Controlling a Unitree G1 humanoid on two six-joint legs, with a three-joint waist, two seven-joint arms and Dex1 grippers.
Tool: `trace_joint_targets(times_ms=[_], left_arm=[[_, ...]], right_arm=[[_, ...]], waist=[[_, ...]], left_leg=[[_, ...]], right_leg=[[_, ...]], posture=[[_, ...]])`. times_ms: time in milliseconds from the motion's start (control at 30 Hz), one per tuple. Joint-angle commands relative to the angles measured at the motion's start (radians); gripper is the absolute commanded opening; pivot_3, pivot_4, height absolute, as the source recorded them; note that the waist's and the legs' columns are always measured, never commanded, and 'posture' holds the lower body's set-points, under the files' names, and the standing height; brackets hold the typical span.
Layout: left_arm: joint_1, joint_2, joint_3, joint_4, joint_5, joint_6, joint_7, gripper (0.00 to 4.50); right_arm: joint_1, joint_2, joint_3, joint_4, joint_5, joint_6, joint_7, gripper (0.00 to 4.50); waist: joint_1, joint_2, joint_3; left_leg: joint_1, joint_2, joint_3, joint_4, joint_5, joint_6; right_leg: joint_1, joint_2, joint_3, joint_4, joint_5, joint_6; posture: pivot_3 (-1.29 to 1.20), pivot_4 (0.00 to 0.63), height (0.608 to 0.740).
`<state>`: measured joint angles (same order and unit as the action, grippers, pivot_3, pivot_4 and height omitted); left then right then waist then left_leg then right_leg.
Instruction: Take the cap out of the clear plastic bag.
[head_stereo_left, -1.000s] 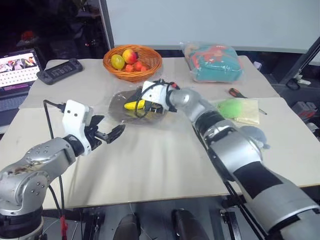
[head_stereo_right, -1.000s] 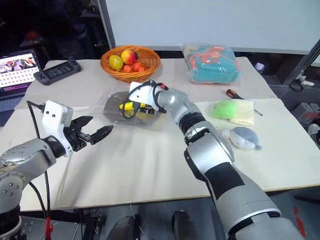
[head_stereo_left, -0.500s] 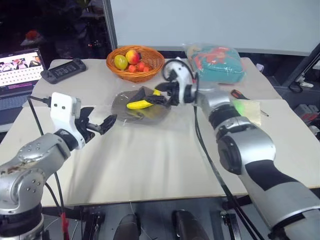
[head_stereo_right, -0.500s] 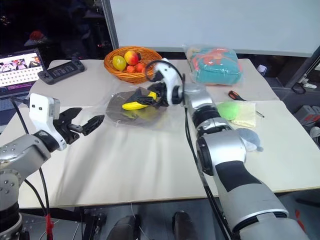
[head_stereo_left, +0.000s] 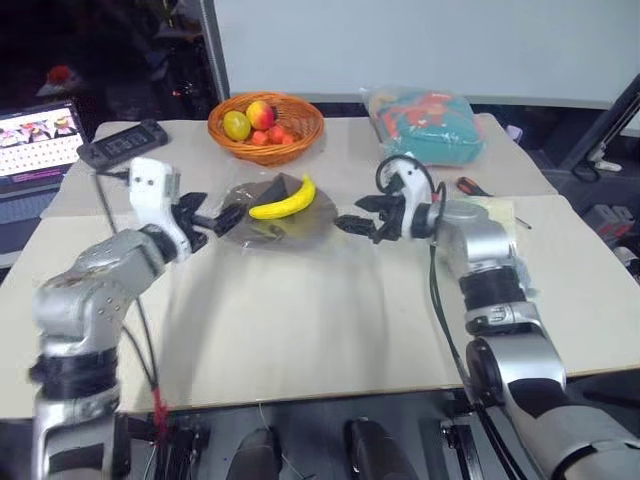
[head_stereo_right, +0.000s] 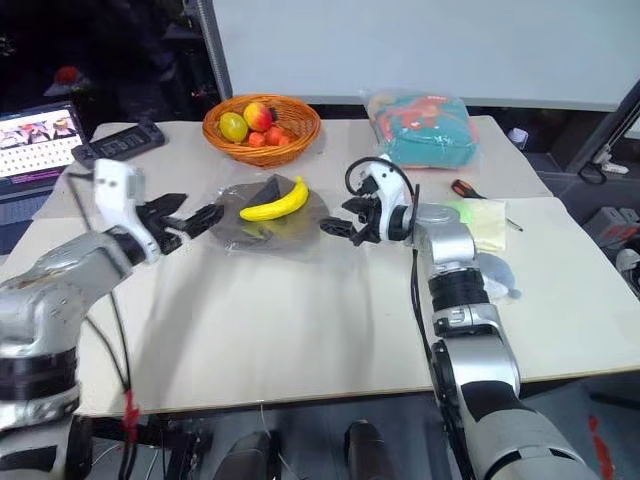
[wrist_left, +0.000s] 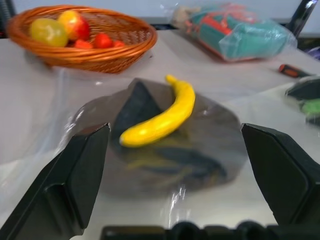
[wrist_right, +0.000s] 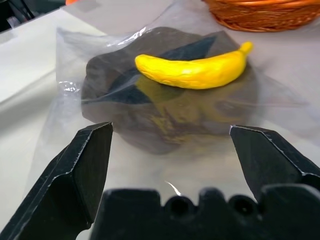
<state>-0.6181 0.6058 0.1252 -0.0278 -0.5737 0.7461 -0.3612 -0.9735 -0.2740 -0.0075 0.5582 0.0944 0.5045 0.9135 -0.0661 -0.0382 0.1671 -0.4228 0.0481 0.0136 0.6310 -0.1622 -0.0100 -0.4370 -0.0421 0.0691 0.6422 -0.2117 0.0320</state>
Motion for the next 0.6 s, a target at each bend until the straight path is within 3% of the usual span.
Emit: trace_joint_targets(times_ms=[33, 133, 267, 400, 600], left_arm=[[-0.211, -0.033, -0.135, 0.415, 0.230, -0.305, -0.115, 4.50], [-0.419, -0.070, -0.219, 0.844, 0.391, -0.551, -0.155, 4.50], [-0.583, -0.124, -0.208, 1.172, 0.458, -0.710, -0.176, 4.50], [-0.649, -0.168, -0.204, 1.319, 0.522, -0.786, -0.177, 4.50], [-0.661, -0.202, -0.148, 1.375, 0.539, -0.818, -0.265, 4.50]], right_arm=[[0.016, 0.021, 0.022, -0.063, 0.007, -0.030, -0.048, 4.43], [0.060, 0.041, 0.043, -0.141, 0.019, -0.007, -0.072, 4.43], [0.103, 0.052, 0.051, -0.220, 0.033, 0.023, -0.104, 4.43], [0.141, 0.055, 0.050, -0.300, 0.044, 0.061, -0.140, 4.43], [0.185, 0.046, 0.049, -0.401, 0.062, 0.121, -0.191, 4.43]], waist=[[0.005, 0.000, 0.000], [0.008, 0.000, 0.000], [0.011, 0.000, 0.000], [0.016, 0.000, 0.000], [0.022, -0.001, 0.000]], left_leg=[[0.000, 0.000, 0.000, 0.001, 0.001, -0.001], [-0.002, 0.000, 0.000, 0.002, 0.004, -0.002], [-0.005, 0.000, 0.000, 0.002, 0.004, -0.002], [-0.009, 0.000, 0.000, 0.001, 0.002, -0.003], [-0.020, -0.001, -0.001, 0.003, 0.002, -0.003]], right_leg=[[0.000, 0.000, 0.000, 0.000, 0.001, 0.000], [-0.001, 0.000, 0.000, -0.001, 0.003, 0.002], [-0.003, 0.000, 0.000, -0.002, 0.003, 0.003], [-0.006, 0.000, 0.000, -0.002, 0.005, -0.001], [-0.017, -0.001, 0.000, 0.001, 0.006, -0.002]], posture=[[0.00, 0.150, 0.740], [0.00, 0.150, 0.740], [0.00, 0.150, 0.740], [0.00, 0.150, 0.740], [0.00, 0.150, 0.740]])
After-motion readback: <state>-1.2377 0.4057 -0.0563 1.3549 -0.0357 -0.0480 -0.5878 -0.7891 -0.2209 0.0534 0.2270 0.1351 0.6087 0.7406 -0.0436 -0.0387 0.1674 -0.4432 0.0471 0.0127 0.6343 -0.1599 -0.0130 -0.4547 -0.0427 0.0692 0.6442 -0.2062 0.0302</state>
